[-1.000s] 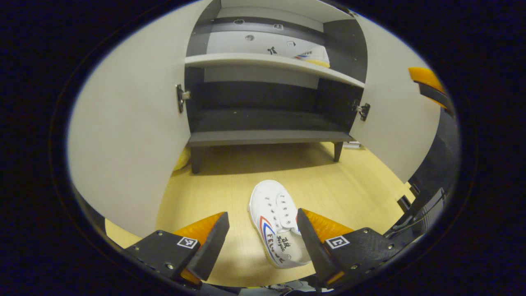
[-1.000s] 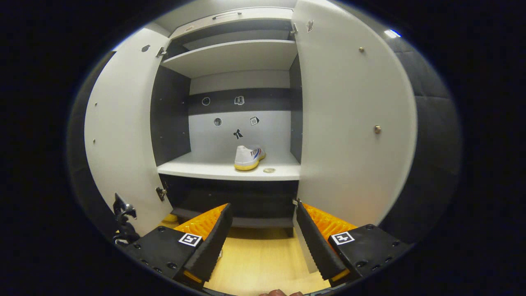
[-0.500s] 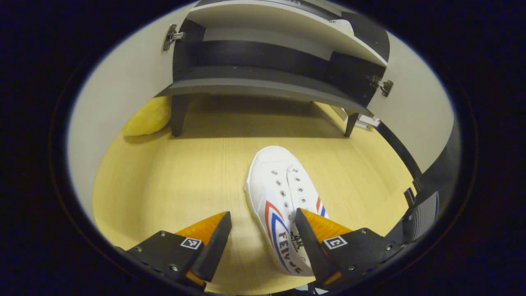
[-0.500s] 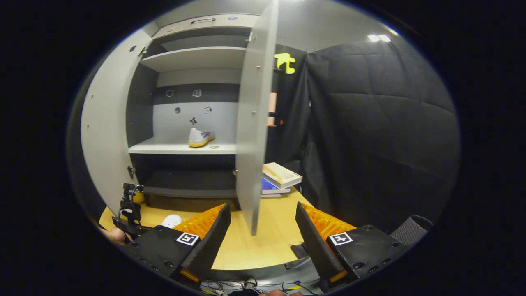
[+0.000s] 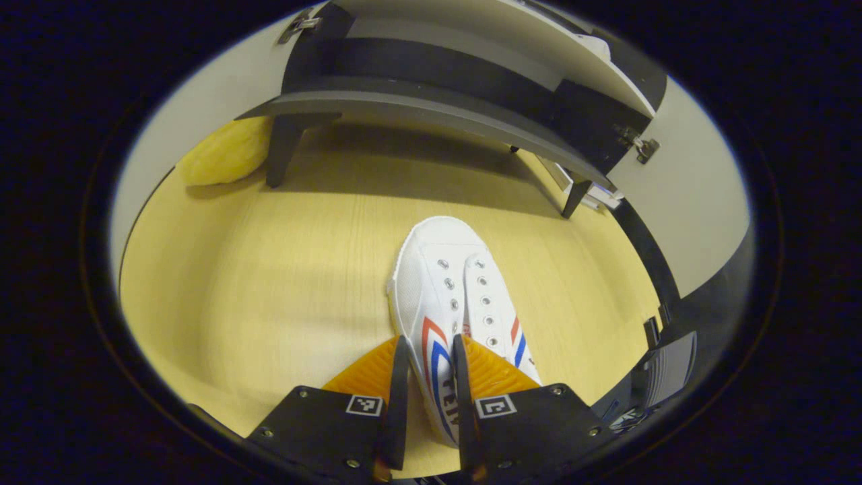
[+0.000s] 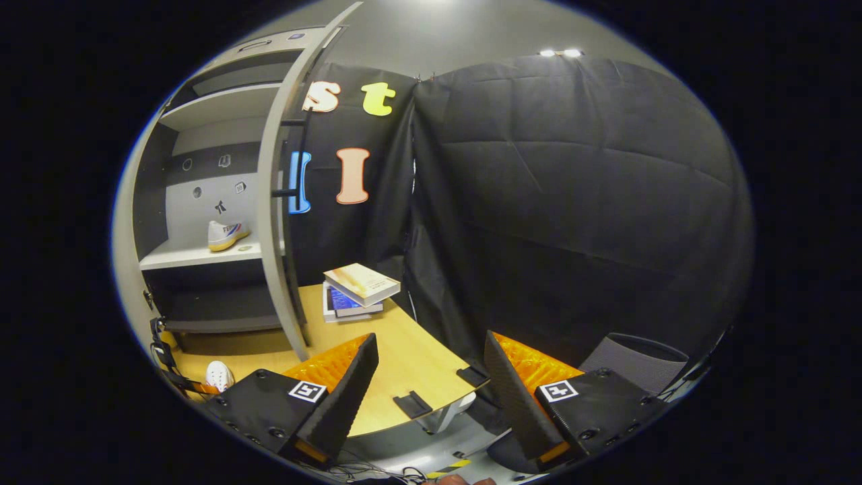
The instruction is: Grab one shoe with the right hand and put it into the shoe cabinet, grab the other shoe with the left hand and put it into the shoe cabinet; then close the right door with the right hand and the left door with the left hand.
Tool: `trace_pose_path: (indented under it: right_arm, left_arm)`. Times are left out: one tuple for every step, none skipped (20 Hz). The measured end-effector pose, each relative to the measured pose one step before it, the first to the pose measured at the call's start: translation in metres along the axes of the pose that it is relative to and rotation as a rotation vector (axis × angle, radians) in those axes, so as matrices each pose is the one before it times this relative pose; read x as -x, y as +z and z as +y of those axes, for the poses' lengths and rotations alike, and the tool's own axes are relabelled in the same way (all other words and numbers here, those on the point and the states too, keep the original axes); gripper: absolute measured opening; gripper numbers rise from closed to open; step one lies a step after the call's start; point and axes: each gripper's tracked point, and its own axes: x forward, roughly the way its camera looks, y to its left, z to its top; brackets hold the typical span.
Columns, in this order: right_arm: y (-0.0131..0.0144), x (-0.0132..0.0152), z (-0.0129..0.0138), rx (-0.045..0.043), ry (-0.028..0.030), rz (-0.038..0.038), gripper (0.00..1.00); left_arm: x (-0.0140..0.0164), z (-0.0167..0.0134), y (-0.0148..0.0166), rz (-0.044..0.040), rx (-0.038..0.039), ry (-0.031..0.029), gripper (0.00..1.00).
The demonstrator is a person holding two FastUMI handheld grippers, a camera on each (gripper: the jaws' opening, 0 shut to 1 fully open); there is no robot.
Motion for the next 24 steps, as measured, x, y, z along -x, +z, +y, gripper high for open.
trace_pose_path:
  right_arm:
    - [0.00393,-0.00415,-0.00534,-0.00011,-0.0078,-0.00565,0.99]
    - [0.00265,-0.00476,-0.00411,-0.00025,-0.00472,-0.00551,0.99]
    - [0.00341,-0.00685,-0.00226,0.00156,-0.00341,-0.00552,0.99]
    - [0.00207,-0.00817,0.00021,0.00133,0.00108,-0.00727,0.99]
    - [0.00355,-0.00915,0.00032,-0.00025,0.00609,-0.00905,0.99]
    - [0.00198,-0.0106,0.00213,-0.00478,0.00608,-0.00938,0.99]
    - [0.00239,-0.01133,0.00282,-0.01115,0.00993,-0.00137,0.99]
    - [0.00031,-0.00842,0.00317,-0.01539,0.01313,-0.00114,0.97]
    - [0.00109,-0.011,0.00562,-0.01423,0.01051,-0.00584,0.99]
    - [-0.0035,-0.0102,0.00297,-0.00719,0.0102,-0.00461,0.99]
    - [-0.00461,-0.00759,0.00201,-0.00421,0.00677,0.0073,0.99]
    - [-0.00725,-0.00696,0.00385,-0.00898,0.01301,0.01333,0.99]
    - [-0.00451,-0.00723,0.00419,-0.00926,0.01878,0.01298,0.97]
    - [-0.0033,-0.00793,0.0017,-0.00183,0.01392,0.0112,0.98]
    - [-0.00307,-0.00975,0.0014,0.00432,0.0112,0.00977,0.97]
    - [-0.00217,-0.00916,0.00151,0.00466,0.01086,0.00727,0.99]
    - [0.00072,-0.00919,0.0025,0.00246,0.01394,0.00274,0.99]
    - [0.00188,-0.0093,0.00239,0.00138,0.01447,0.00064,0.99]
    - [0.00342,-0.00679,0.00158,0.00151,0.01453,-0.00622,0.99]
    - [0.00349,-0.0071,0.0015,0.00436,0.01125,-0.01099,0.99]
    - [0.00465,-0.00666,-0.00012,0.00698,0.00862,-0.01173,0.97]
    - [0.0018,-0.00645,-0.0002,0.00774,0.00752,-0.00967,0.97]
    - [0.00099,-0.00607,0.00001,0.00453,0.00624,-0.00651,0.97]
    - [-0.00059,-0.00624,0.00007,-0.00092,0.00481,-0.00519,0.97]
  left_arm:
    - [0.00149,-0.0012,-0.00236,0.0162,-0.00545,-0.00012,0.21]
    - [-0.00125,0.00269,0.00148,-0.01274,-0.01639,0.00862,0.22]
    - [-0.00081,-0.00163,0.00299,0.00351,0.0089,0.01185,0.06]
    - [0.00397,-0.00206,-0.00201,-0.00232,-0.00157,0.00587,0.08]
    - [-0.00059,-0.00063,-0.00052,0.00152,0.00465,0.00738,0.08]
    - [0.00205,0.00039,0.00089,0.00311,0.01215,0.00991,0.08]
    - [0.00162,-0.00121,0.00024,0.00641,0.01168,0.00217,0.08]
    - [0.00235,0.00006,0.00129,0.00132,0.01004,-0.00832,0.08]
    - [0.00345,0.0,0.00279,-0.00756,0.01387,-0.00722,0.07]
    - [0.00071,0.0029,0.00294,-0.0002,0.00996,0.0043,0.07]
    - [-0.00324,0.00351,0.00448,-0.01418,-0.0025,0.01807,0.06]
    - [0.00075,0.00034,0.00386,-0.01683,-0.00932,0.02172,0.06]
    - [0.00235,-0.00175,0.00495,-0.01531,-0.00314,0.01501,0.06]
    - [0.00136,-0.00418,0.00019,-0.01354,0.00908,0.0051,0.06]
    - [0.00356,-0.00112,0.00607,-0.00845,0.02488,0.00046,0.05]
    - [0.00603,-0.00058,0.00565,-0.0136,0.03013,-0.00004,0.06]
    - [0.00627,-0.00221,0.00614,-0.01822,0.02427,-0.00004,0.06]
    - [0.00761,0.0044,0.00646,-0.01975,0.01183,0.00363,0.06]
    - [0.00552,0.00333,0.0096,-0.023,-0.0043,0.01013,0.06]
    - [0.00375,0.00257,0.00675,-0.02571,-0.01151,0.01446,0.06]
    - [0.00616,0.00179,0.00866,-0.0247,-0.00959,0.01028,0.06]
    - [0.00677,0.00068,0.01014,-0.02598,-0.00423,0.00159,0.06]
    - [0.0066,0.00128,0.01381,-0.02981,-0.00271,-0.00613,0.06]
    - [0.0067,0.00275,0.01625,-0.02812,0.00097,-0.00594,0.06]
